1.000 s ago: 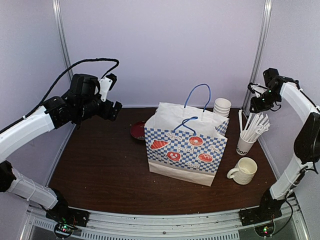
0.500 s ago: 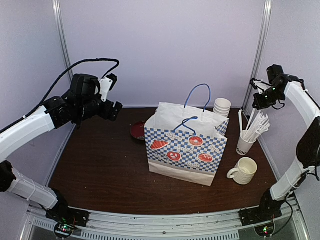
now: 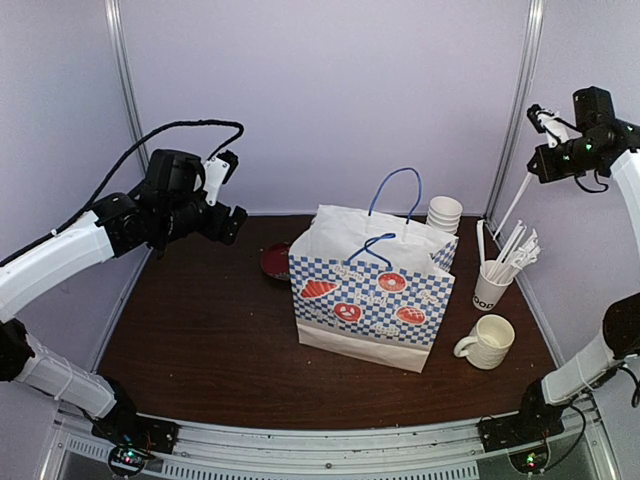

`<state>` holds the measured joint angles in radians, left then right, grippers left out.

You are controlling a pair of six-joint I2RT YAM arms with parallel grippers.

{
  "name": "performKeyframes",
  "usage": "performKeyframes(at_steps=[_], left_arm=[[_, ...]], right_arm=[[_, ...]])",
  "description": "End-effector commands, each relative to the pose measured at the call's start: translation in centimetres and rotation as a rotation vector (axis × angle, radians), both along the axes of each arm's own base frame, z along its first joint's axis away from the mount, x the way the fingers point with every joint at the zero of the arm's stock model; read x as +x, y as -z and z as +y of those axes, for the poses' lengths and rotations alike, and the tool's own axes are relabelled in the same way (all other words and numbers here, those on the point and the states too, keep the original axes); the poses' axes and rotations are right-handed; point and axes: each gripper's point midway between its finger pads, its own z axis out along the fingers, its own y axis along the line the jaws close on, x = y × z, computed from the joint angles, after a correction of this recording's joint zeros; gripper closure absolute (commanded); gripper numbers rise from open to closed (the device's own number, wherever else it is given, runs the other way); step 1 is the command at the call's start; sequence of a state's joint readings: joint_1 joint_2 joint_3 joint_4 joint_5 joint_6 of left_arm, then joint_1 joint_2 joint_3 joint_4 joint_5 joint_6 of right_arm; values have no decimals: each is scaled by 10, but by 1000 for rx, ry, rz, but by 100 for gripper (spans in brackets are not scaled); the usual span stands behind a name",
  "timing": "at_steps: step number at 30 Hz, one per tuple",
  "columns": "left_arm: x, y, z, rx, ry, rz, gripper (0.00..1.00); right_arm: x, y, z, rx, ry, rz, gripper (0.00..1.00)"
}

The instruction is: Pack the takeout coffee

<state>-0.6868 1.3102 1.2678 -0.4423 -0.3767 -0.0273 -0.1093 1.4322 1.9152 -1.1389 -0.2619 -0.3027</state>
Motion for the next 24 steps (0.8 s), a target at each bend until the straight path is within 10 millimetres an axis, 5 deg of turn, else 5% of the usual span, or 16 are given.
performKeyframes(at_steps=[1,5,14,19,24], left_arm=[[4,-4,-2,-7,5,-21,3],[4,-3,-2,-6,5,-18,3],[4,-4,0,-2,-3,-25,3],[4,-4,-2,-6,5,-22,3],[4,-3,-2,-6,8,-19,3]], right_arm=[[-23,-45,11,59,-23,-94,100],[-37,-78,34,133,-120,-184,100],[-84,-118,113,431,-552,-242,100],[-109,-126,137,538,-731,-233,100],[-107,-117,140,571,-760,-200,100]])
